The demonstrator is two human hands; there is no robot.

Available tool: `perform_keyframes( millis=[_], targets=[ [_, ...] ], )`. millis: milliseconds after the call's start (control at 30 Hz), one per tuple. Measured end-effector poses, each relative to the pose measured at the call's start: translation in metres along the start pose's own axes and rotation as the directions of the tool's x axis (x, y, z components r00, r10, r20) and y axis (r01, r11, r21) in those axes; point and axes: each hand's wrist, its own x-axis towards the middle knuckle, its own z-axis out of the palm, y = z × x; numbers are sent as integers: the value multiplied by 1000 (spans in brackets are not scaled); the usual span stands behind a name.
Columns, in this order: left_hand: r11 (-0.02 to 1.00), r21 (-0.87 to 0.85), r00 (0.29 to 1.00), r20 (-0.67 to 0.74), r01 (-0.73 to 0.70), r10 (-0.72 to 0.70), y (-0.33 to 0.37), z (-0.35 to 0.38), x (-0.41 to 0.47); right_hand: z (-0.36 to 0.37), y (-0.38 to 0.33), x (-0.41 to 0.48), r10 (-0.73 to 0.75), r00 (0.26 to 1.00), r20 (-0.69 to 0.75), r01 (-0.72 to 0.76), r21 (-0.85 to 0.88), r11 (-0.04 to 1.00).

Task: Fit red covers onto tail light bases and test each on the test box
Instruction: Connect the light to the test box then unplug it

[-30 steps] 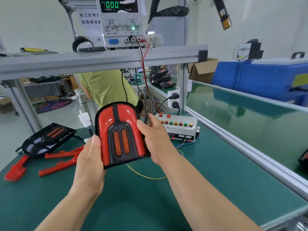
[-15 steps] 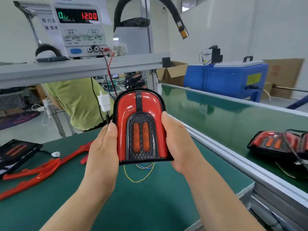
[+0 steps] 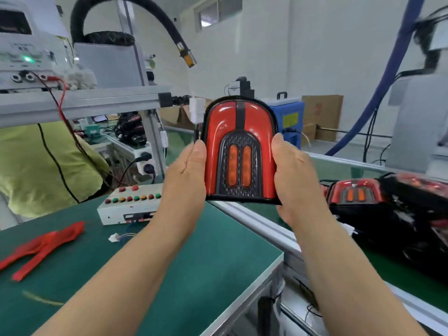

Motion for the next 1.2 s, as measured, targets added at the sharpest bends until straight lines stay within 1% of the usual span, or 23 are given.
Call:
perform_keyframes(
  millis=[133, 233, 400, 500, 600, 667, 800, 900, 1033, 1133, 1200],
  targets=[
    [999, -39, 995, 99, -29, 33, 8, 42, 17, -37, -9, 15, -11, 995, -104, 11, 2, 1000],
    [995, -98, 986, 168, 14, 3, 7, 73, 34, -59, -10, 33, -33, 983, -182, 37, 19, 999],
    [964, -180, 961, 229, 196, -153, -14, 121, 61, -92, 7, 63, 4, 947, -321, -7, -8, 1000],
    [903, -262, 928, 250, 341, -277, -32, 146, 69, -108, 22, 76, 33, 921, -389, -42, -14, 999],
    [846, -319, 899, 252, 427, -359, -46, 166, 72, -118, 37, 88, 37, 892, -451, -75, -65, 995],
    [831, -316, 885, 250, 459, -394, -56, 177, 71, -124, 44, 94, 35, 881, -471, -92, -98, 991],
    [829, -250, 864, 211, 500, -457, -72, 192, 66, -129, 53, 104, 46, 872, -488, -150, -175, 973],
    [817, -249, 850, 240, 521, -469, -79, 197, 62, -133, 59, 108, 52, 851, -523, -214, -255, 943],
    [789, -223, 812, 286, 572, -509, -84, 198, 63, -134, 69, 110, 75, 822, -565, -273, -275, 922],
    [748, -218, 775, 273, 627, -570, -92, 196, 65, -136, 74, 110, 93, 820, -564, -311, -303, 901],
    [731, -211, 758, 271, 648, -594, -94, 194, 65, -137, 75, 109, 55, 832, -551, -296, -359, 885]
  ],
)
